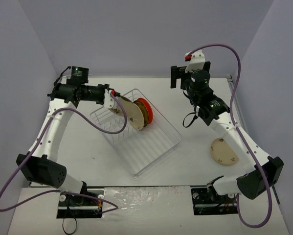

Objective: Load the plates into the dish rack

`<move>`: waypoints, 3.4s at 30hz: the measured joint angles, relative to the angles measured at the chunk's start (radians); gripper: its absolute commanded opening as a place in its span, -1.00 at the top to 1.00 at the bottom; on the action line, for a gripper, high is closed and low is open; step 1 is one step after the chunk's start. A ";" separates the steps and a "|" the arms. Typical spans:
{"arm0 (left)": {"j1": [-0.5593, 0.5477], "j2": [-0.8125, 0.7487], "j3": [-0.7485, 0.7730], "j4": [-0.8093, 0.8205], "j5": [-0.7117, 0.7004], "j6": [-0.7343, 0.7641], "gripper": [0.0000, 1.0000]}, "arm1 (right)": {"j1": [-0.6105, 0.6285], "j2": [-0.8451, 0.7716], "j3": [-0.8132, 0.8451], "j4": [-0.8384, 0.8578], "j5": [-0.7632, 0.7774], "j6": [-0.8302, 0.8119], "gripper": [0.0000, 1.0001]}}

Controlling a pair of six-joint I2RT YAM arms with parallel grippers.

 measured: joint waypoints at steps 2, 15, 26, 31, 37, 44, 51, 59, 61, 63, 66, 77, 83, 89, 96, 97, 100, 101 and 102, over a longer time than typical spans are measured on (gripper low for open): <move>-0.012 0.039 0.015 -0.134 -0.004 0.181 1.00 | 0.000 -0.001 0.006 -0.003 0.000 0.006 -0.96; -0.055 0.167 0.076 -0.274 -0.051 0.498 1.00 | 0.000 0.034 0.084 -0.054 0.022 0.051 -0.94; -0.067 0.220 0.068 -0.161 -0.004 0.520 1.00 | 0.000 0.042 0.084 -0.064 0.052 0.062 -0.94; -0.068 0.291 0.073 -0.149 0.019 0.527 1.00 | 0.000 0.042 0.084 -0.064 0.067 0.069 -0.94; -0.068 0.291 0.073 -0.137 0.020 0.528 1.00 | 0.000 0.042 0.084 -0.064 0.072 0.073 -0.94; -0.068 0.285 0.060 -0.116 0.021 0.528 1.00 | 0.000 0.043 0.084 -0.064 0.072 0.072 -0.94; -0.068 0.285 0.065 -0.117 0.038 0.528 1.00 | 0.000 0.043 0.085 -0.064 0.072 0.072 -0.94; -0.072 0.279 0.067 -0.116 0.043 0.528 1.00 | 0.000 0.043 0.097 -0.063 0.071 0.072 -0.94; -0.075 0.273 0.067 -0.115 0.043 0.528 1.00 | 0.000 0.043 0.097 -0.064 0.071 0.072 -0.94; -0.077 0.267 0.067 -0.111 0.038 0.528 1.00 | 0.000 0.043 0.097 -0.064 0.071 0.072 -0.94; -0.080 0.259 0.067 -0.110 0.031 0.529 1.00 | 0.000 0.043 0.097 -0.064 0.071 0.072 -0.94; -0.081 0.231 0.036 -0.091 0.021 0.530 1.00 | 0.000 0.043 0.097 -0.064 0.071 0.073 -0.94; -0.081 0.214 -0.114 0.029 0.005 0.540 1.00 | 0.000 0.042 0.097 -0.064 0.071 0.076 -0.94; -0.082 0.214 -0.142 0.053 -0.020 0.540 1.00 | 0.000 0.043 0.097 -0.064 0.067 0.079 -0.94; -0.082 0.214 -0.146 0.020 -0.022 0.540 0.44 | 0.000 0.043 0.097 -0.064 0.063 0.081 -0.95; -0.083 0.215 -0.148 0.014 -0.021 0.541 0.35 | 0.000 0.043 0.097 -0.064 0.063 0.082 -0.95; -0.087 0.217 -0.151 -0.005 -0.019 0.541 0.21 | 0.000 0.043 0.097 -0.064 0.064 0.086 -0.95; -0.088 0.218 -0.151 -0.012 -0.020 0.541 0.17 | 0.000 0.043 0.097 -0.064 0.064 0.087 -0.95; -0.088 0.219 -0.151 -0.020 -0.020 0.541 0.14 | 0.000 0.043 0.097 -0.064 0.064 0.088 -0.95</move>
